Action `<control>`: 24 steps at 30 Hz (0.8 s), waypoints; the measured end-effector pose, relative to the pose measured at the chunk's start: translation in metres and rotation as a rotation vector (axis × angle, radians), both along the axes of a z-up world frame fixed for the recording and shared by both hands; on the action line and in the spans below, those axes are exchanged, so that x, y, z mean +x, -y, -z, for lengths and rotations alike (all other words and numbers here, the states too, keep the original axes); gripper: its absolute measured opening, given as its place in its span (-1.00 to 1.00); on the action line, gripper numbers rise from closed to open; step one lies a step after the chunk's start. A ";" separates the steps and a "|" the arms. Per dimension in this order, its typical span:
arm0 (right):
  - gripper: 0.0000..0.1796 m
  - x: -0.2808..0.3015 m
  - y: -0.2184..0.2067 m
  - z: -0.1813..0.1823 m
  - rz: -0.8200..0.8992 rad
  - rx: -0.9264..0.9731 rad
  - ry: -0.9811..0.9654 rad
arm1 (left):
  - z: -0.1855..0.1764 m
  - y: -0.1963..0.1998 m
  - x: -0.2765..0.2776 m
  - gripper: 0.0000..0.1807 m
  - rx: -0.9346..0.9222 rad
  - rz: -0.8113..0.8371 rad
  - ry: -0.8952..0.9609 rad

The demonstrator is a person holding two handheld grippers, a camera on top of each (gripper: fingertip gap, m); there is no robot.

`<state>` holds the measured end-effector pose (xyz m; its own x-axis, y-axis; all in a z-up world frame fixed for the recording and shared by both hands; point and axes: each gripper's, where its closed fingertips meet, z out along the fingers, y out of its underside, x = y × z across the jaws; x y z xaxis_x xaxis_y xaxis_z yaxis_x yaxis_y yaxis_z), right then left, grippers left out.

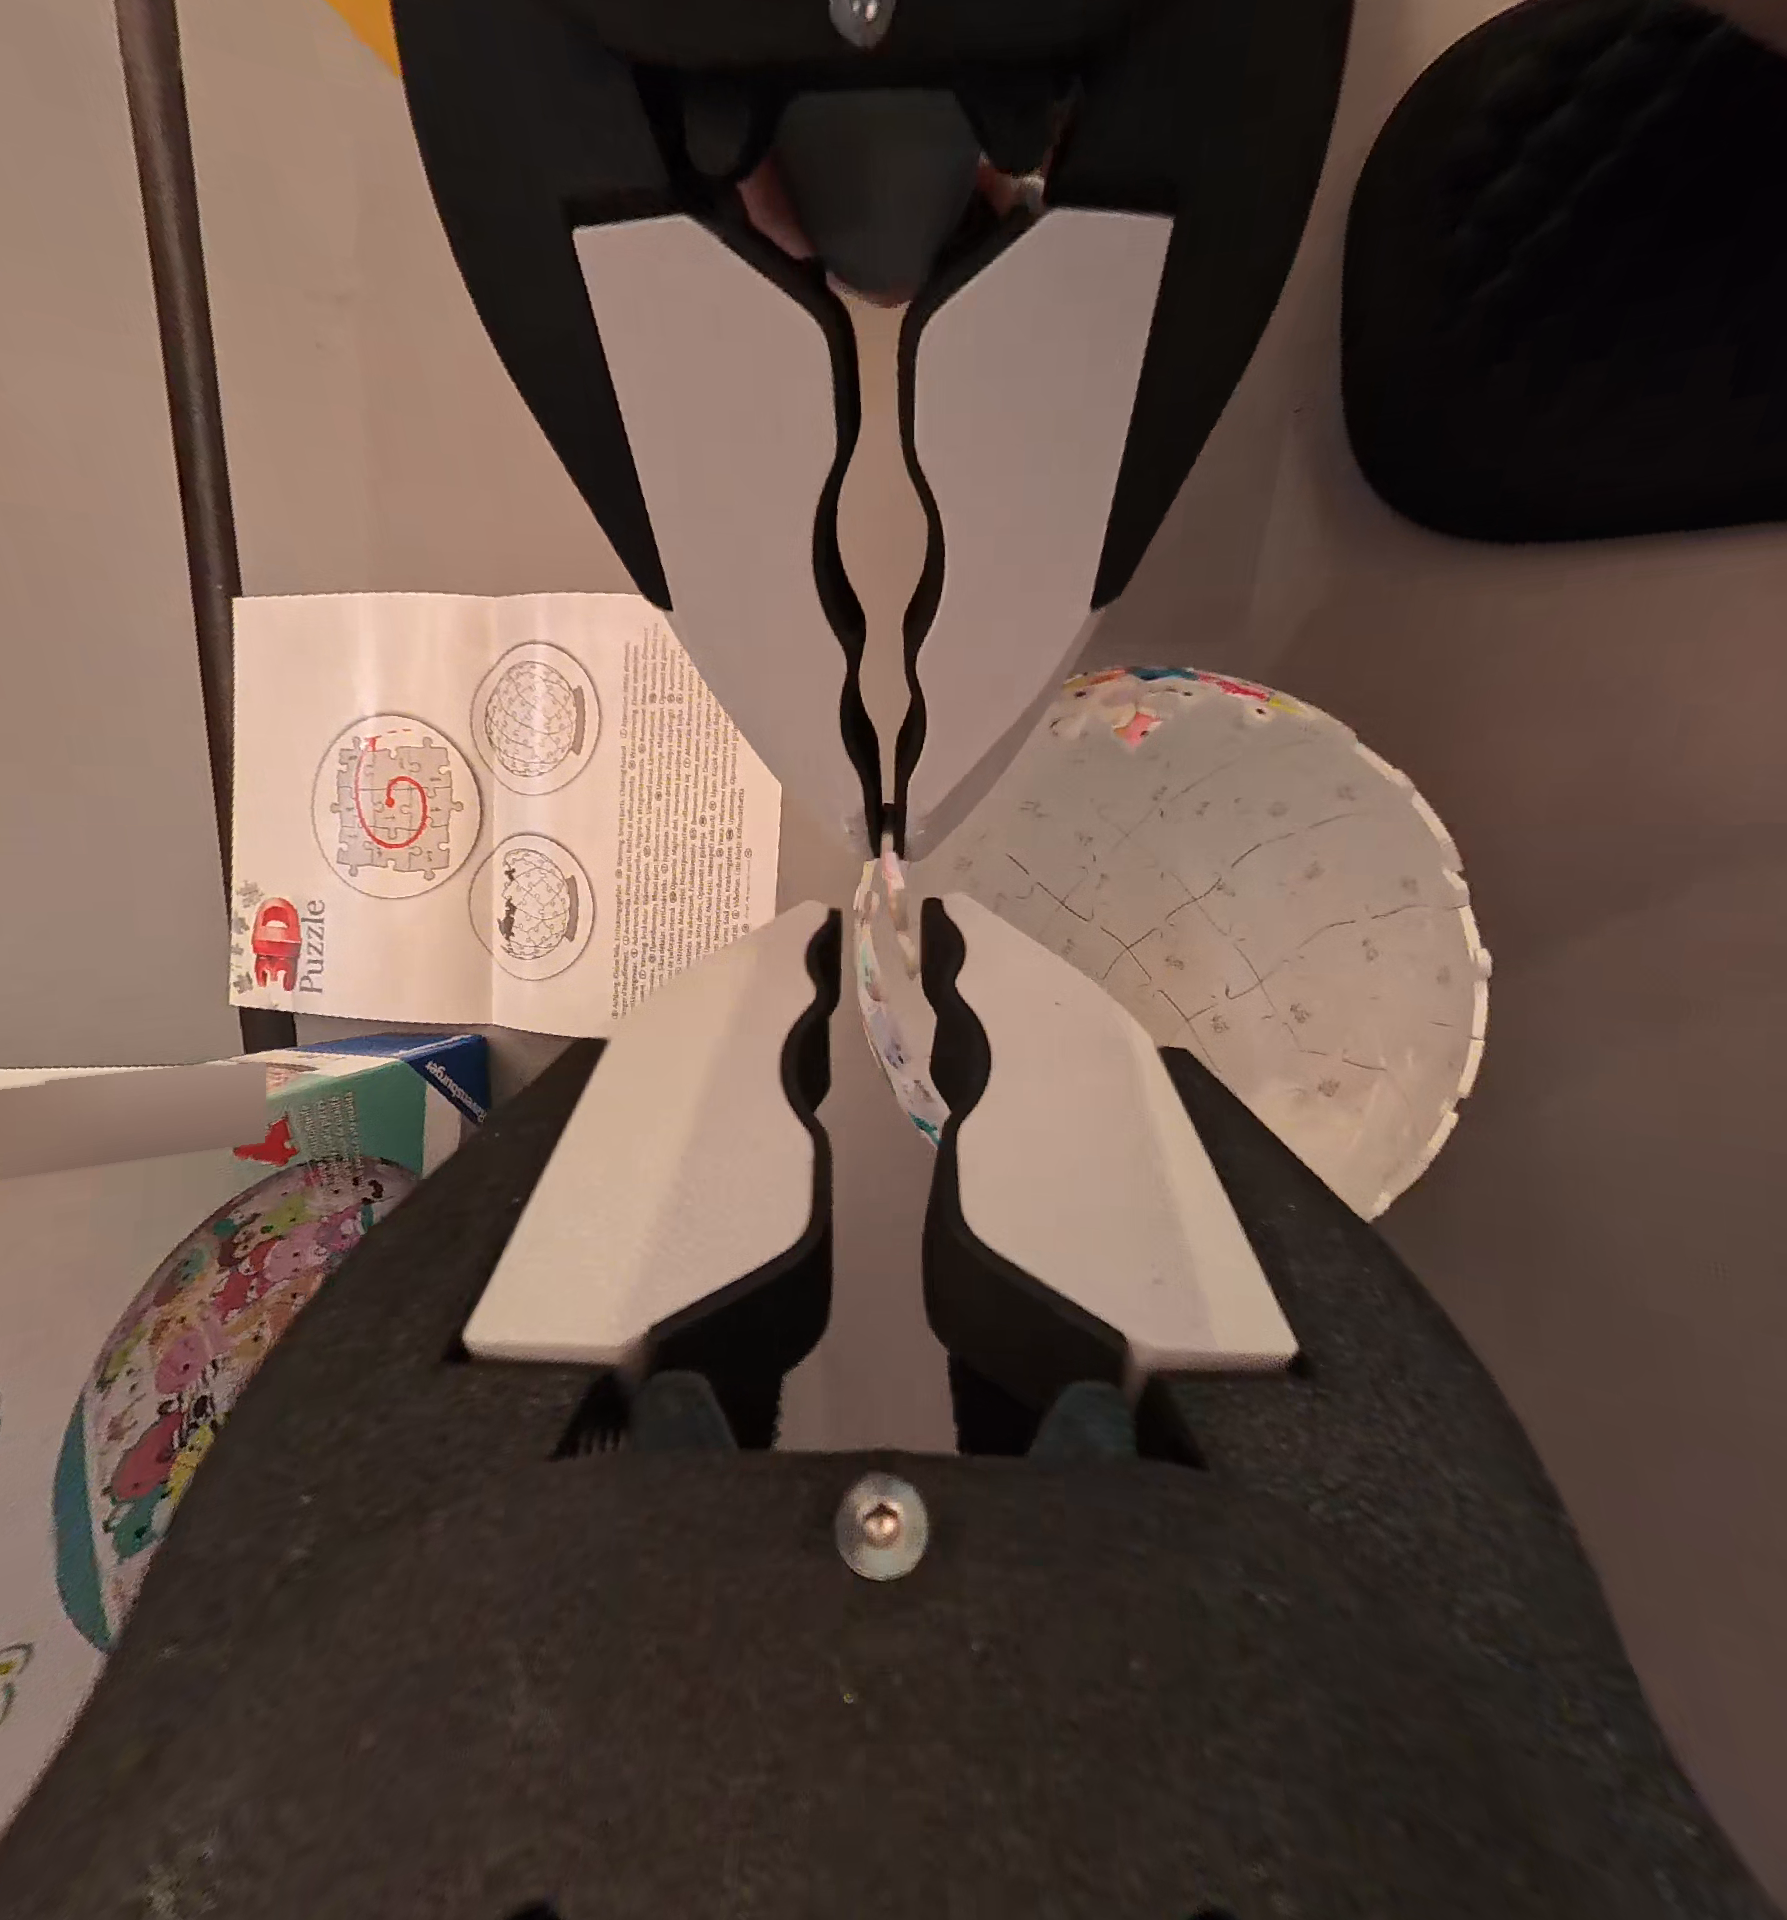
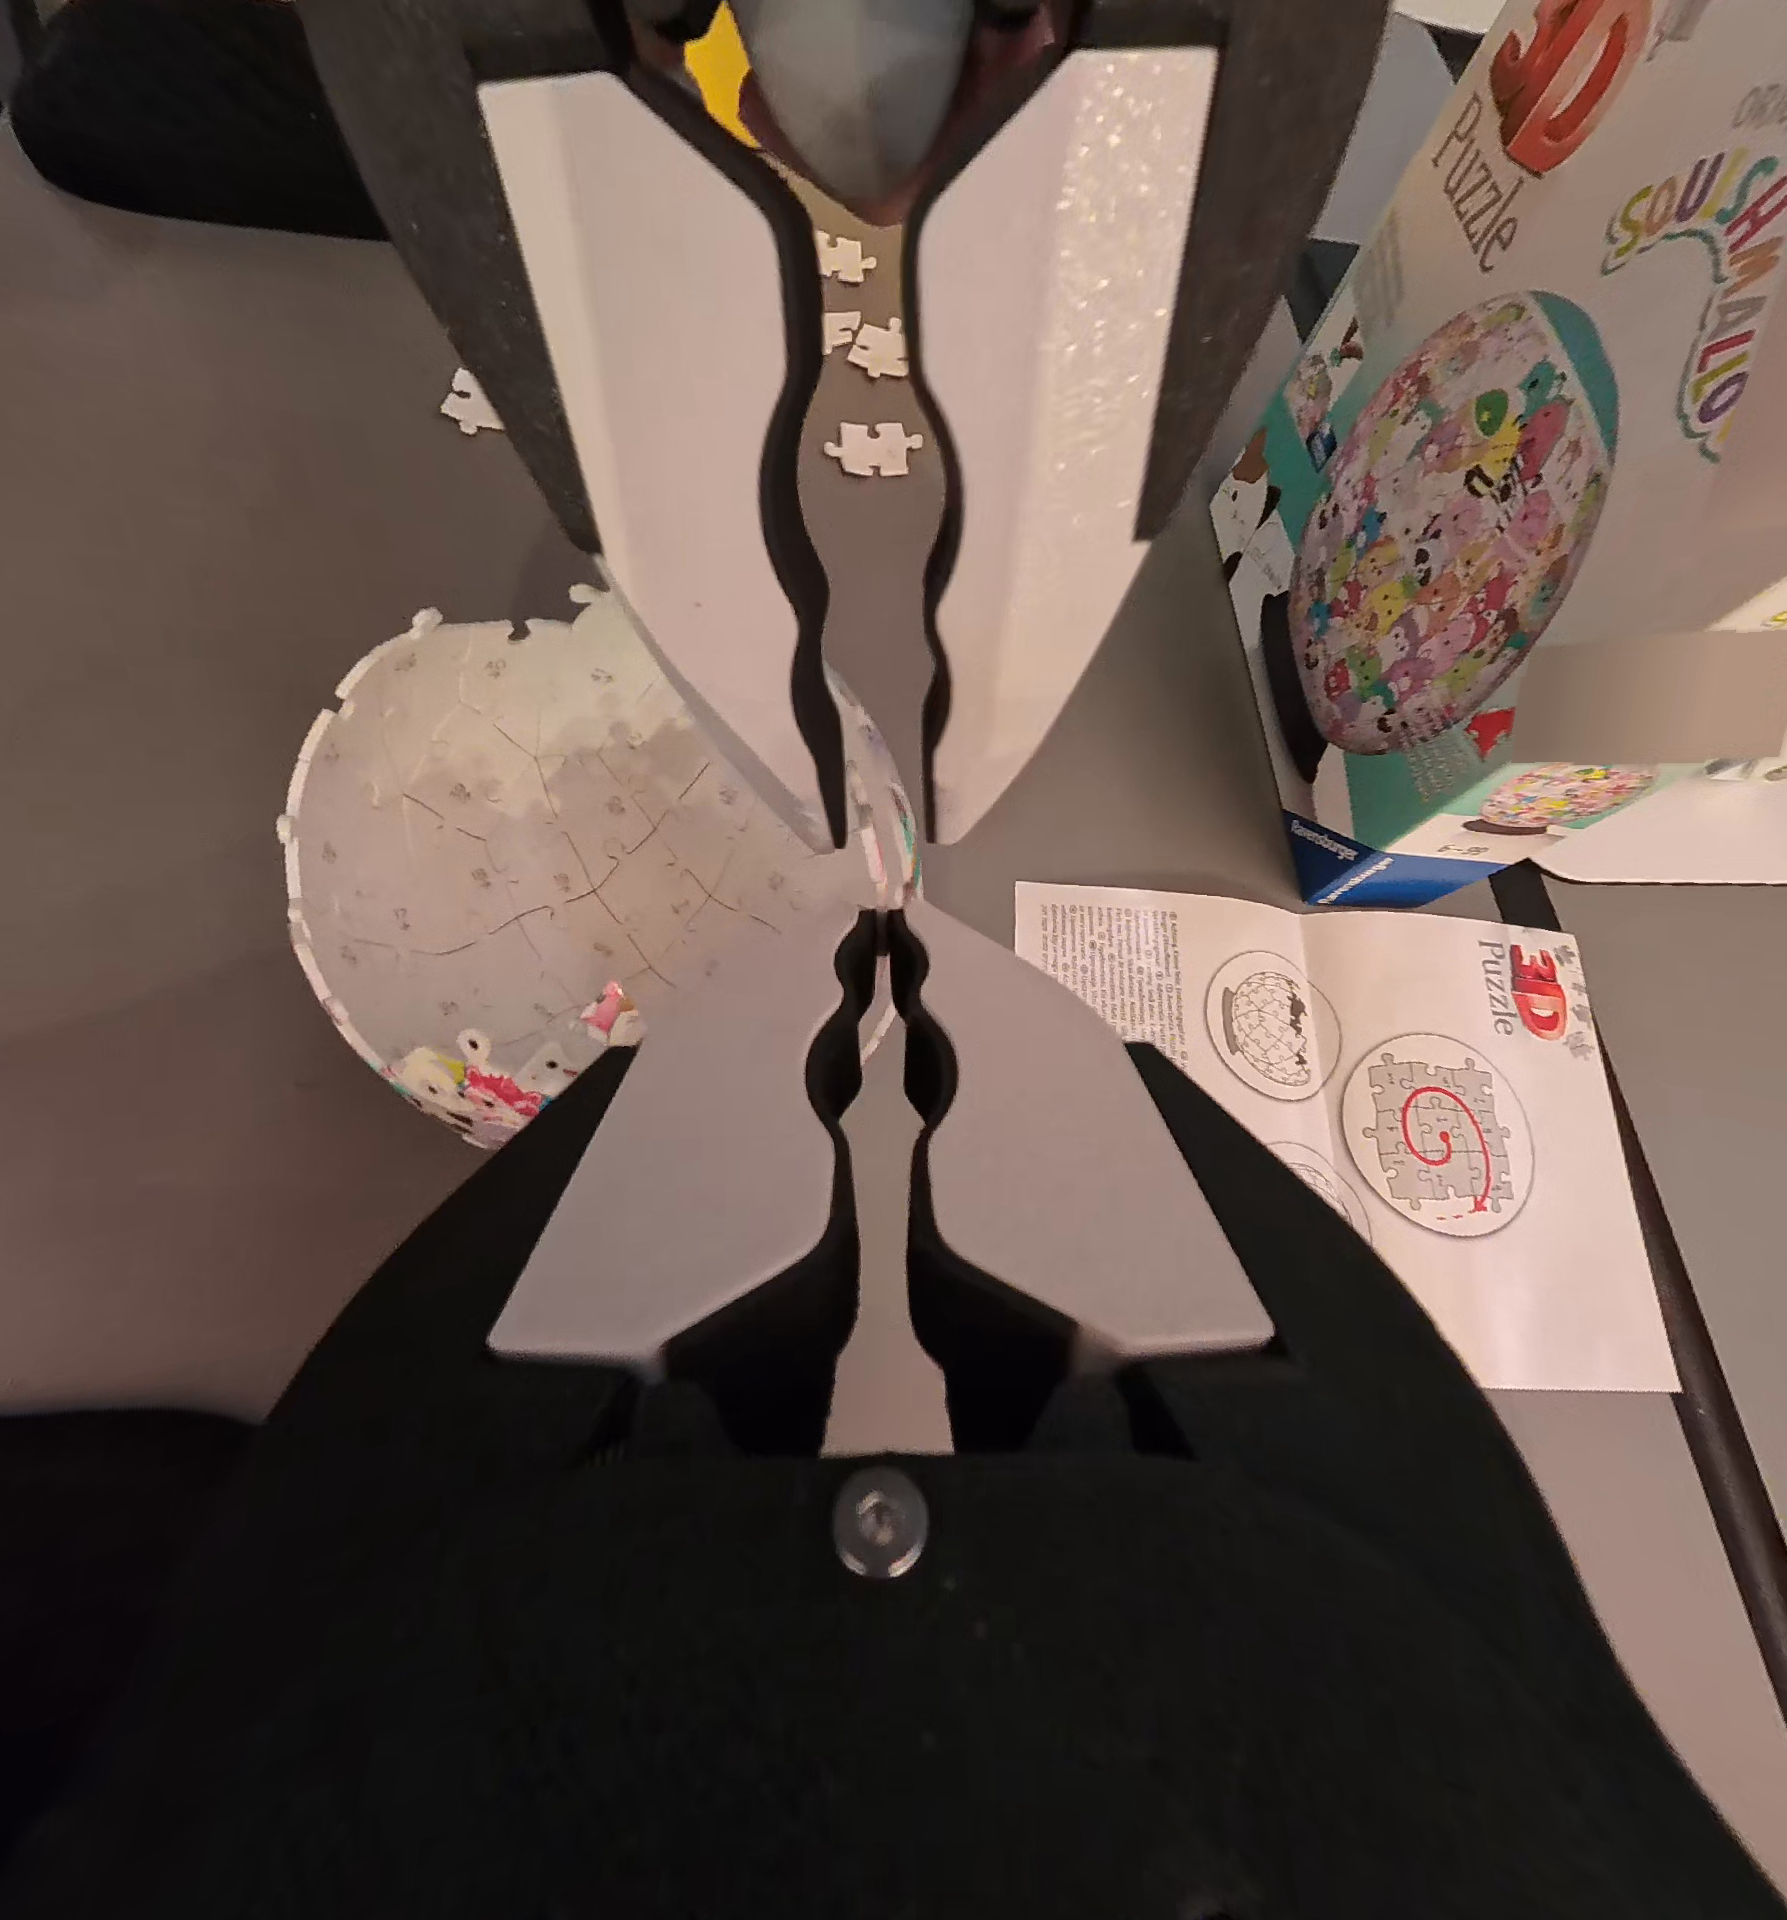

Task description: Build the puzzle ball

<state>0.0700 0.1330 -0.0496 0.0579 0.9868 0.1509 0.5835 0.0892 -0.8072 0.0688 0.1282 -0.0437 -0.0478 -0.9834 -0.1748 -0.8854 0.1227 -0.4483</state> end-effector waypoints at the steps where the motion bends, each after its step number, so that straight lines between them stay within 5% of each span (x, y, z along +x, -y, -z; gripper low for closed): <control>1: -0.96 0.000 -0.001 0.000 0.005 0.006 -0.002 | 0.001 0.000 -0.001 -0.87 0.001 -0.001 -0.003; 24: -0.81 -0.006 -0.003 0.004 0.024 0.030 0.041 | 0.009 -0.005 -0.008 -0.98 0.110 -0.010 -0.049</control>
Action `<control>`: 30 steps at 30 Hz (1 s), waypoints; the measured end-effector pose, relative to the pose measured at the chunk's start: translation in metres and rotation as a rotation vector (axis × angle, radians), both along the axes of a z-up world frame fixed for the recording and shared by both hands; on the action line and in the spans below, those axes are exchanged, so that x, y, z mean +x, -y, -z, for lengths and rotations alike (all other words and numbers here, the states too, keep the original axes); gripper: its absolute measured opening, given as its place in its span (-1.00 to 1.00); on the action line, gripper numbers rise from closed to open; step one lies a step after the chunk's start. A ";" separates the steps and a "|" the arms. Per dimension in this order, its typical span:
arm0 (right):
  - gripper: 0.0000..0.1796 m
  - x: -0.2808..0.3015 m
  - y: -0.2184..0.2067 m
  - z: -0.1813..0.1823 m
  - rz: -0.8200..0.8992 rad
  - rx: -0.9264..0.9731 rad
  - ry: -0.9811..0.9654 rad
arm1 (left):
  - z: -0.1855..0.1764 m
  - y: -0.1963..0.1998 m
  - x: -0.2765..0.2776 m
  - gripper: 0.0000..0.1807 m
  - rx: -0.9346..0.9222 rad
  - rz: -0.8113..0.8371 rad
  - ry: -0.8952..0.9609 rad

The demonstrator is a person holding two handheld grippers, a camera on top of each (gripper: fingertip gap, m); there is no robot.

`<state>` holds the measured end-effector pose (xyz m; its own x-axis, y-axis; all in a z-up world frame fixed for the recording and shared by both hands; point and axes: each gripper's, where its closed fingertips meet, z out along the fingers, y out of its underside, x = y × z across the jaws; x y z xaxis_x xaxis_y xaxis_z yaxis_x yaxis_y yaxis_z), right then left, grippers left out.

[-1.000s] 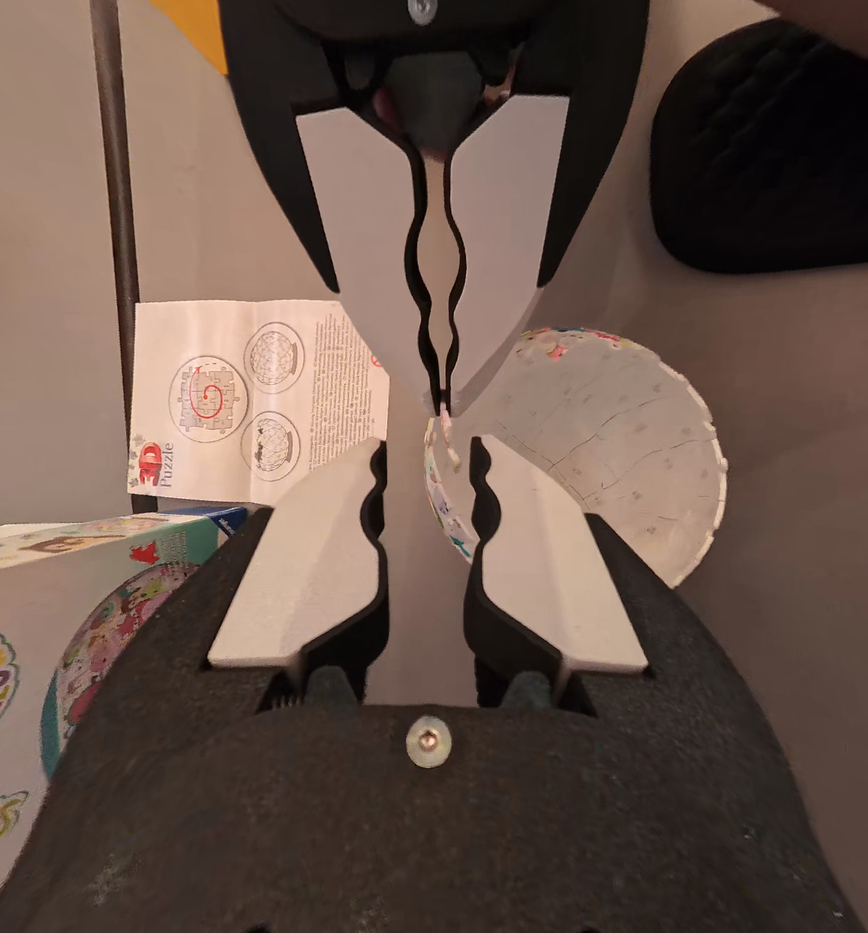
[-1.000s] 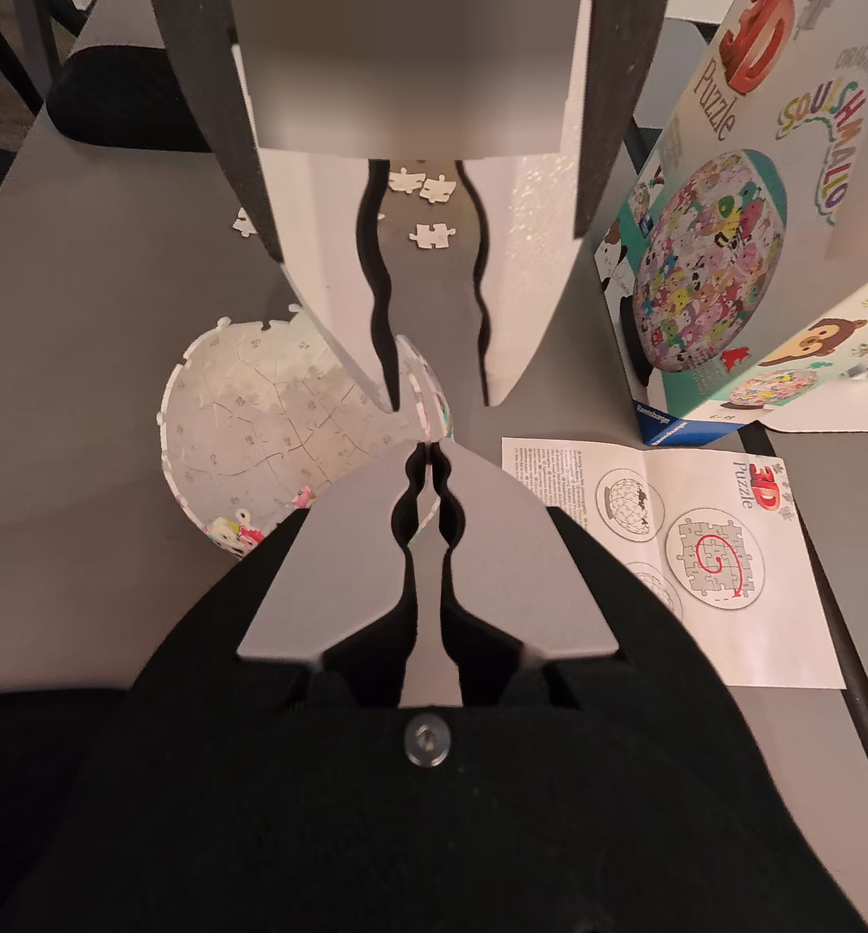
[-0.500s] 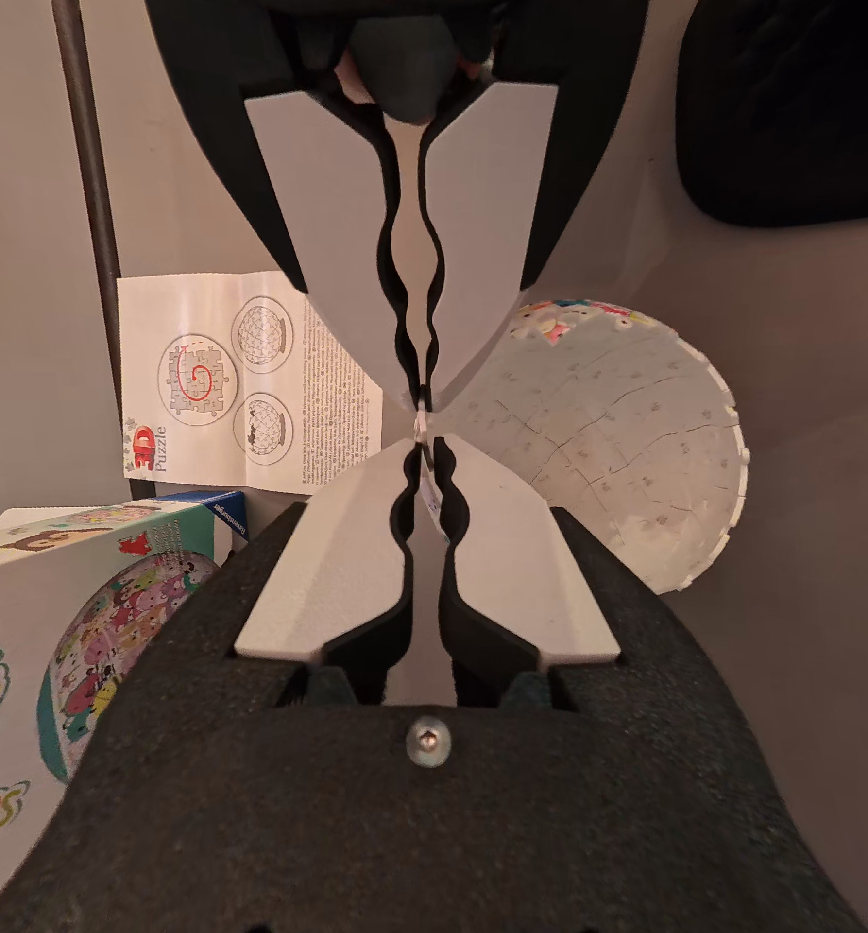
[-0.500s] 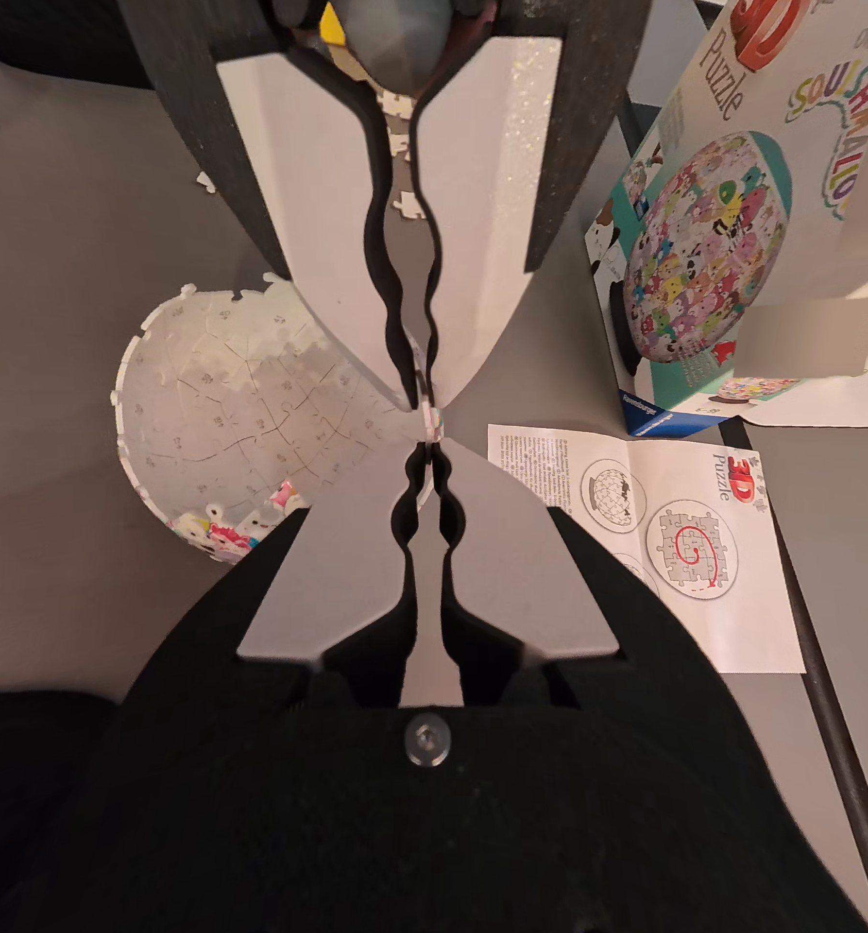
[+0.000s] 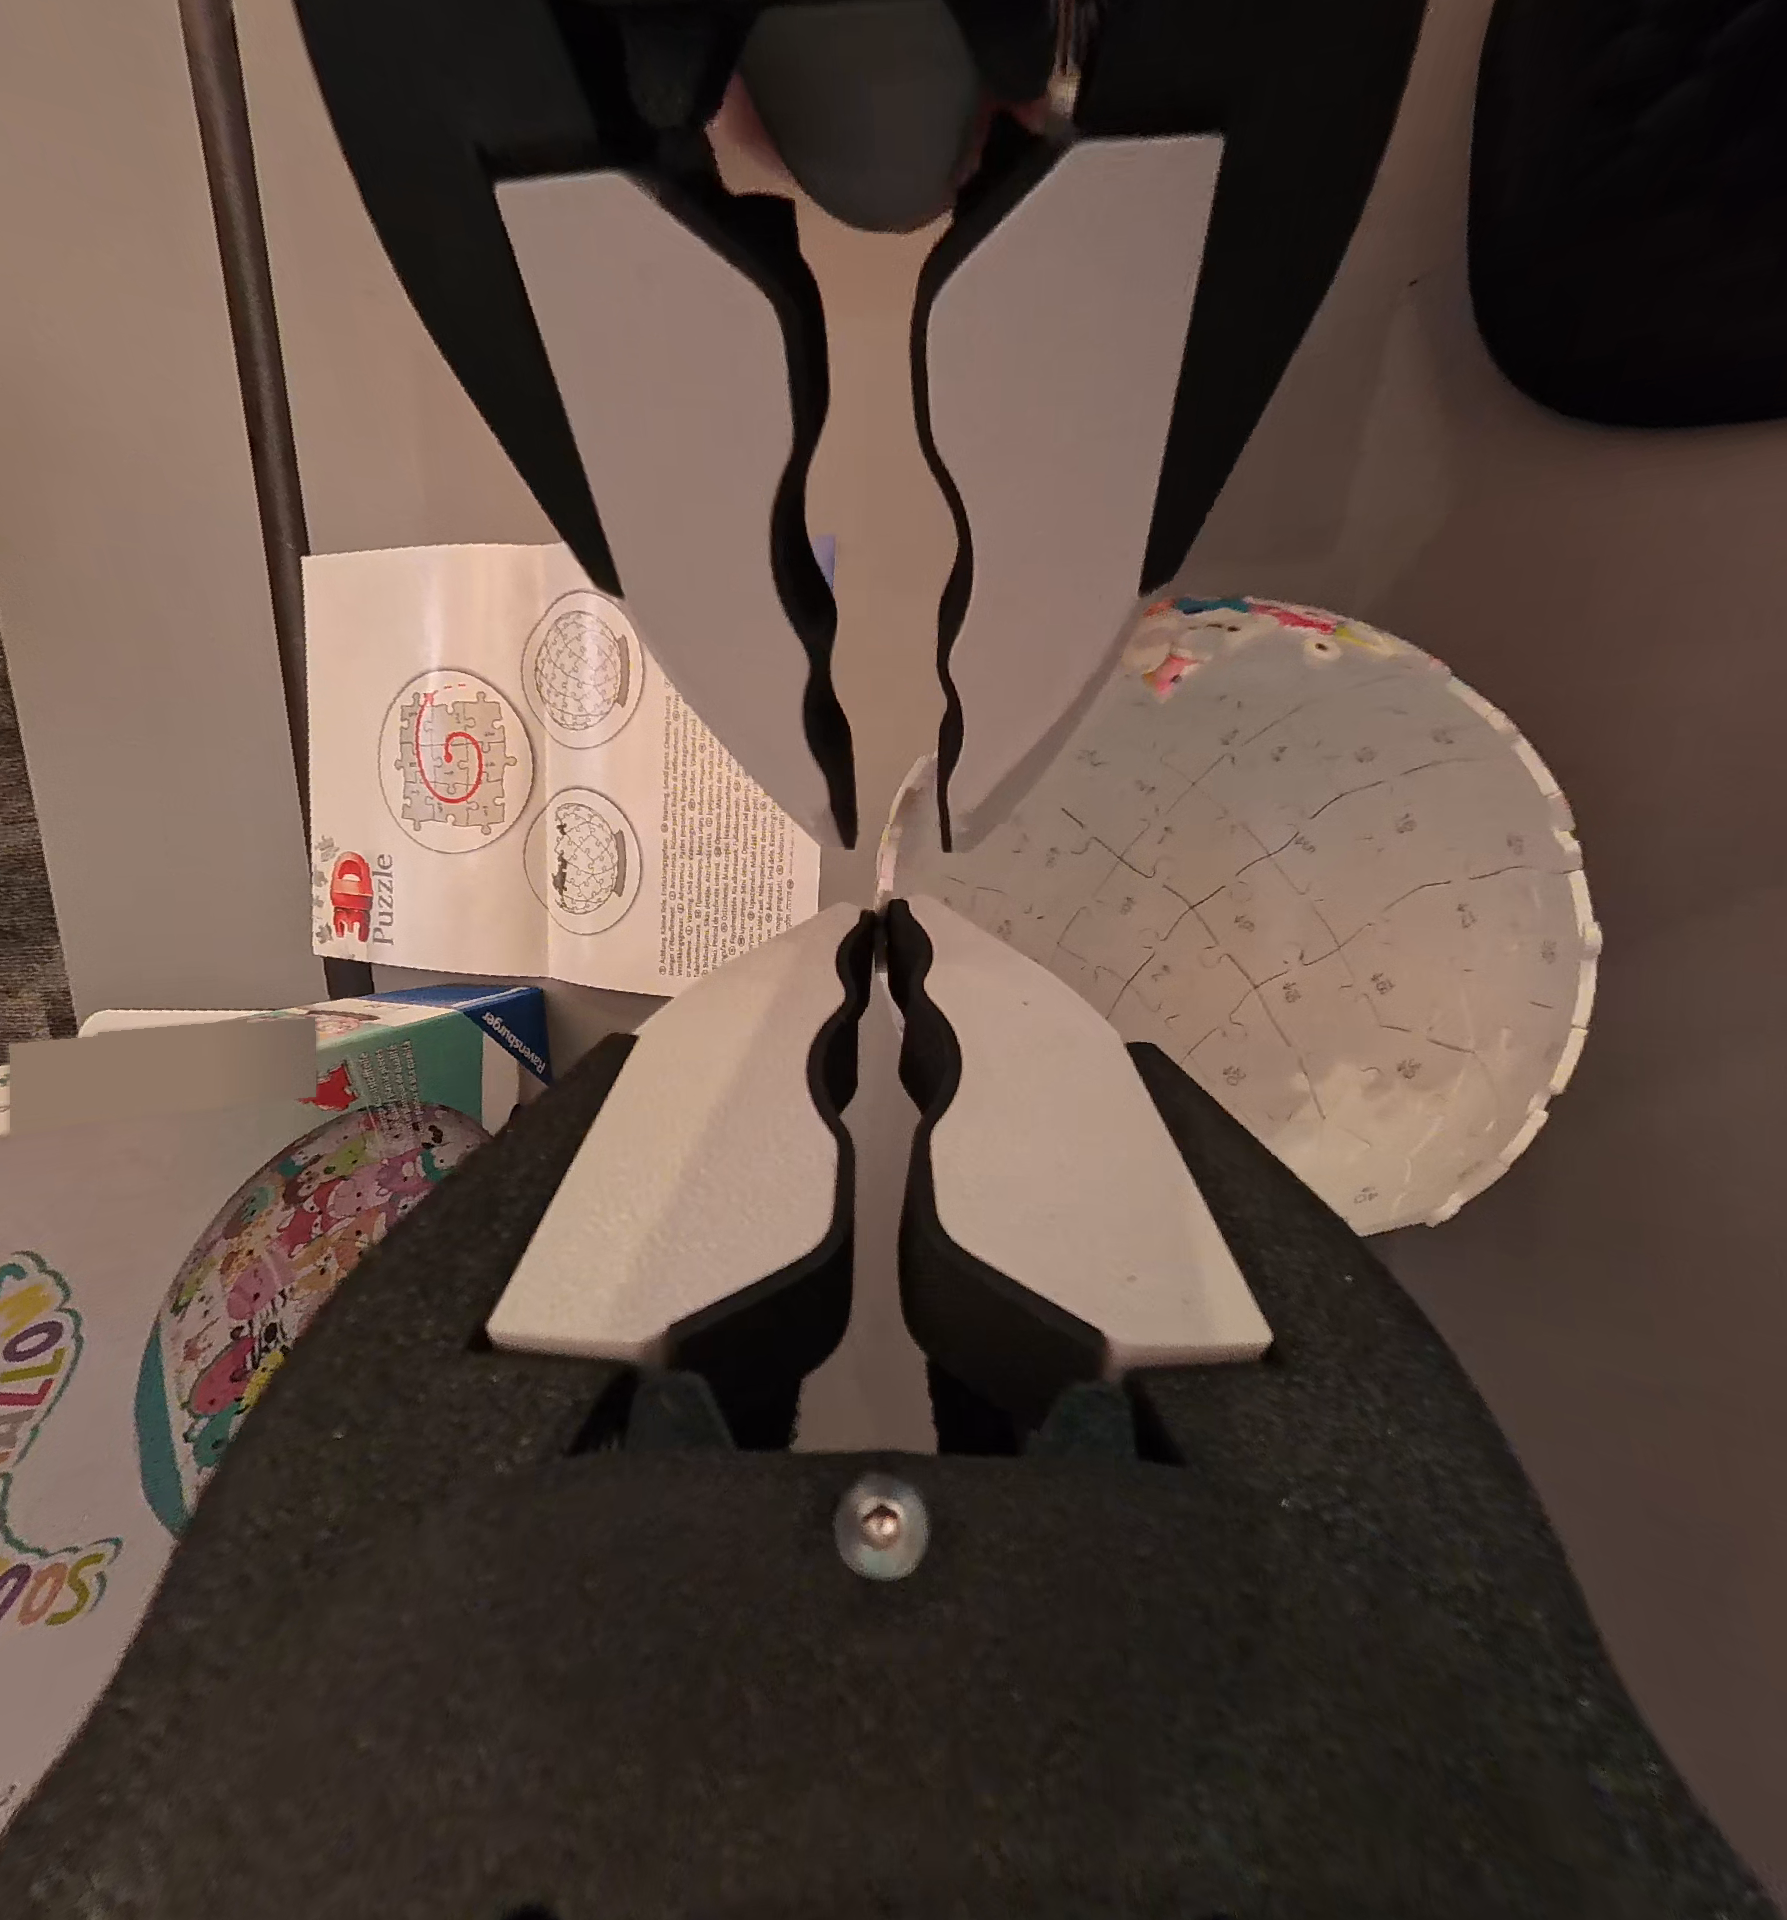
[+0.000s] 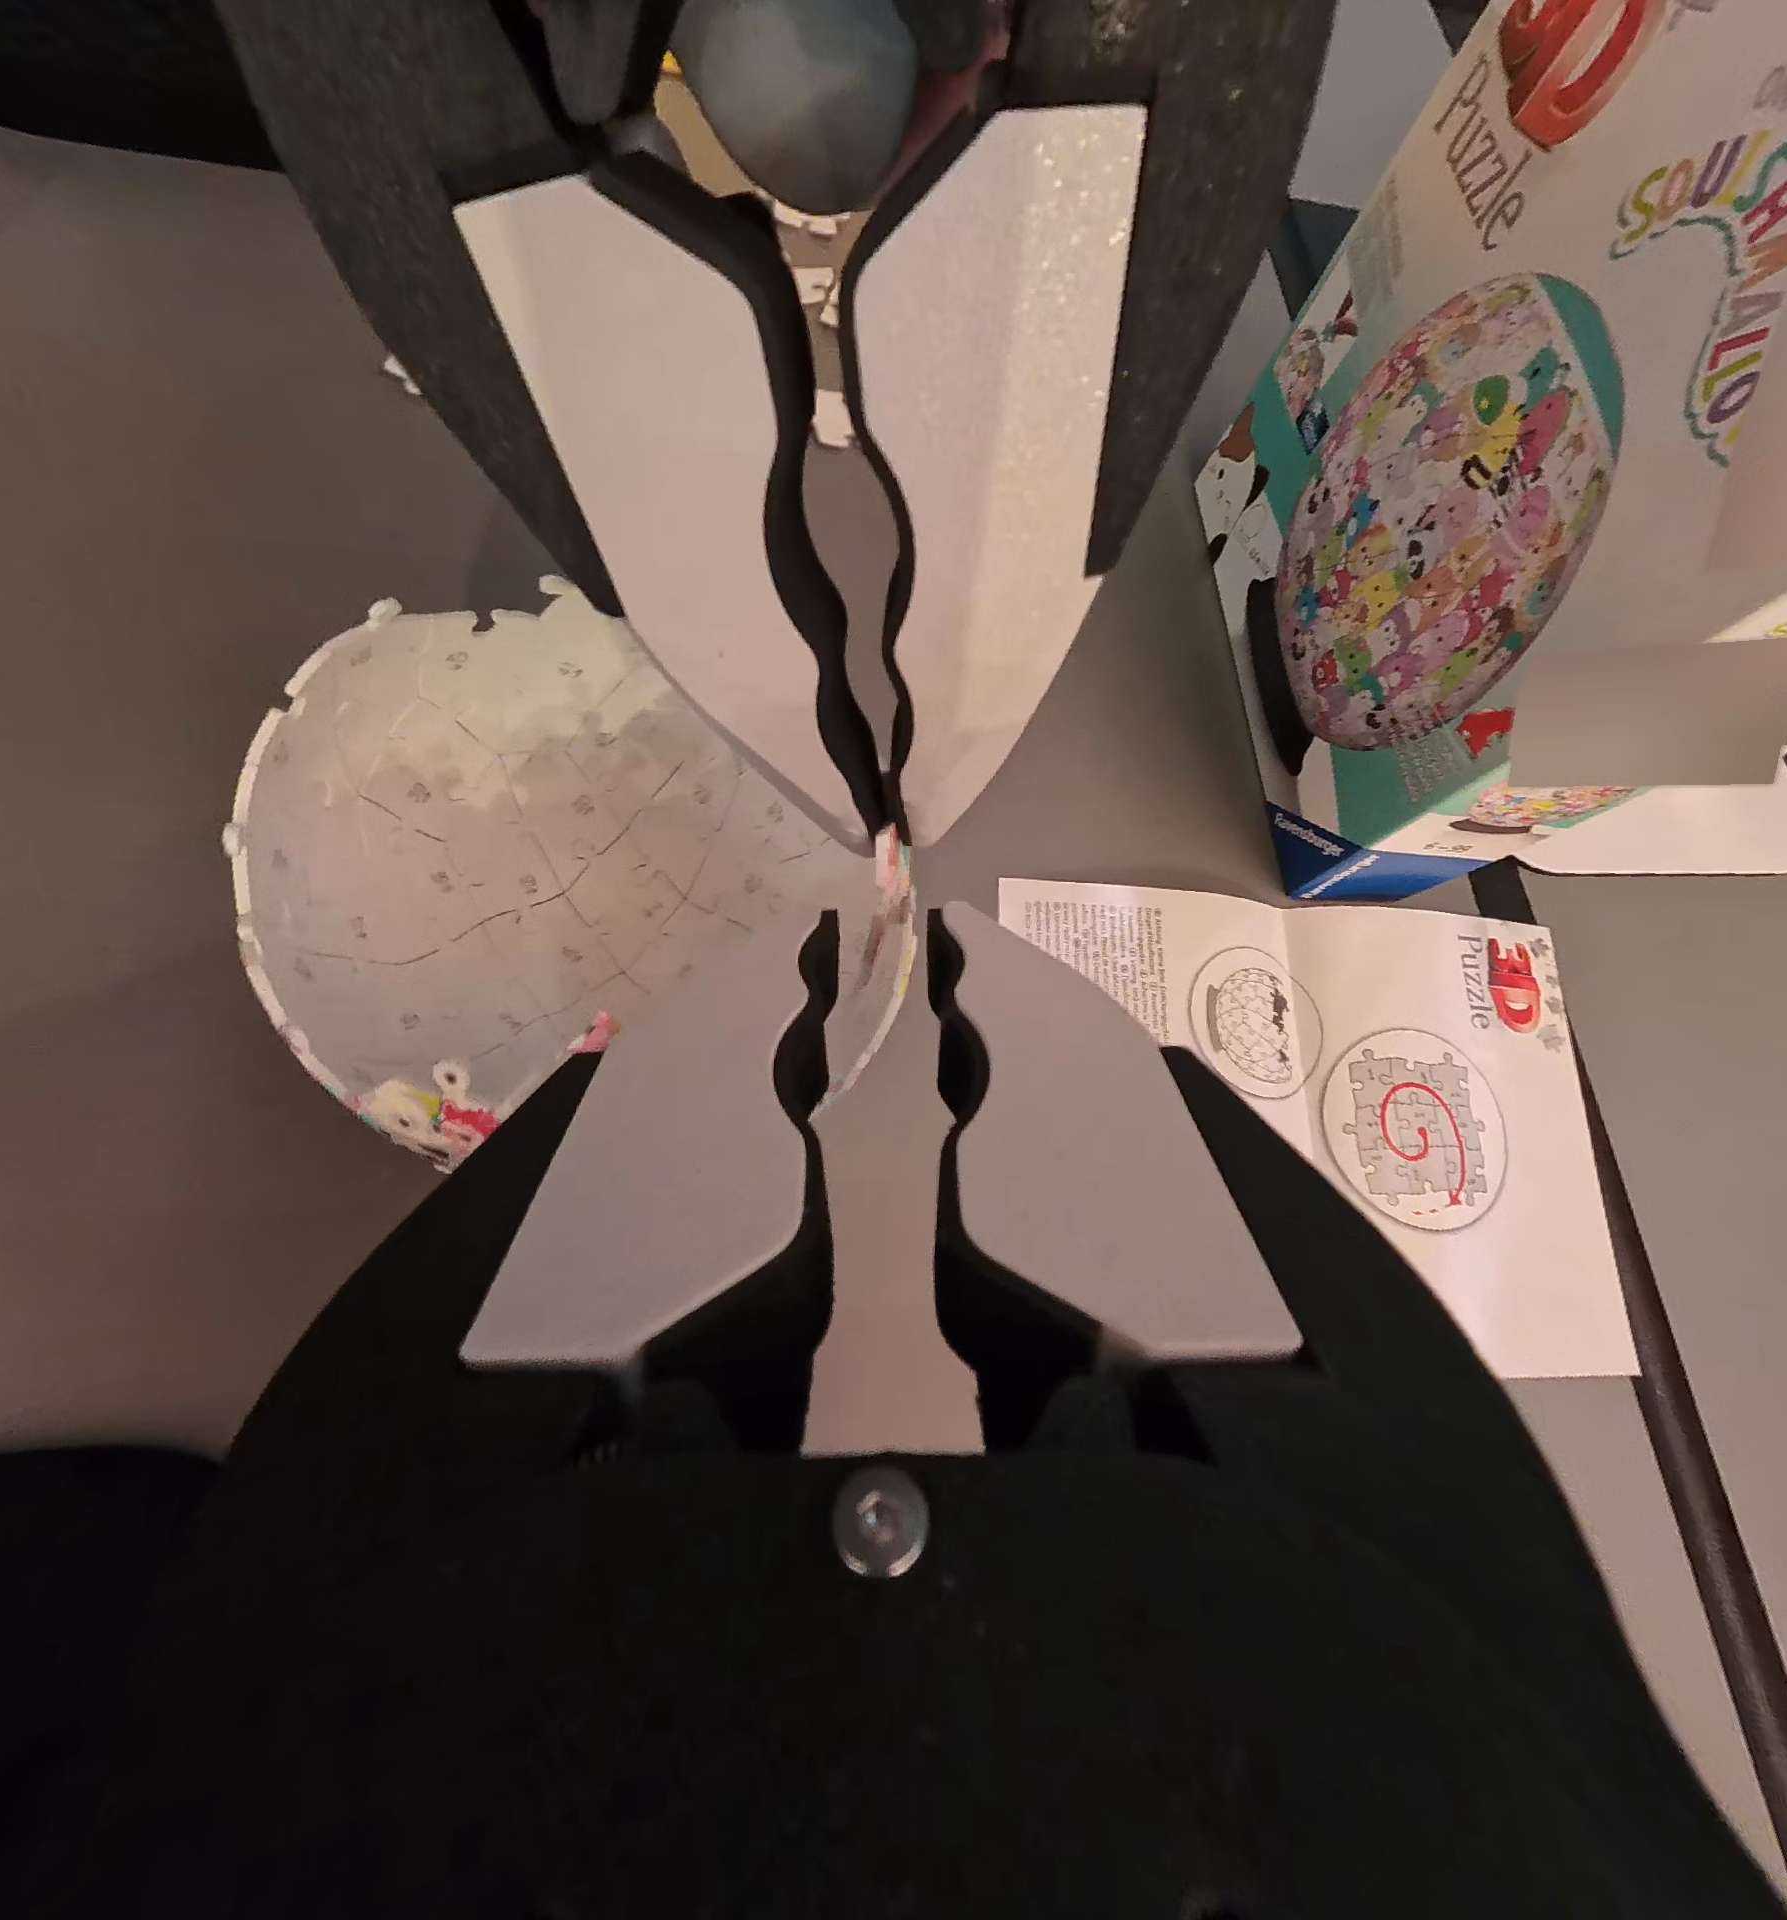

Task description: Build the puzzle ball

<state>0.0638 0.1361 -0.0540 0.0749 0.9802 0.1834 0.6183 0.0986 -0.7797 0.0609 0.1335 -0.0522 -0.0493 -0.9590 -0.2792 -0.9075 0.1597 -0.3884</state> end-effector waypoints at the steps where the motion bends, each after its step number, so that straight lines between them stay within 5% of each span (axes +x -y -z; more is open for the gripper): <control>1: -0.81 0.000 -0.001 0.000 0.004 0.002 0.005 | 0.000 0.000 0.000 -0.98 0.000 -0.004 0.000; 30: -0.91 -0.007 -0.006 0.011 0.002 -0.048 0.114 | 0.000 -0.003 -0.004 -0.98 0.004 -0.033 0.011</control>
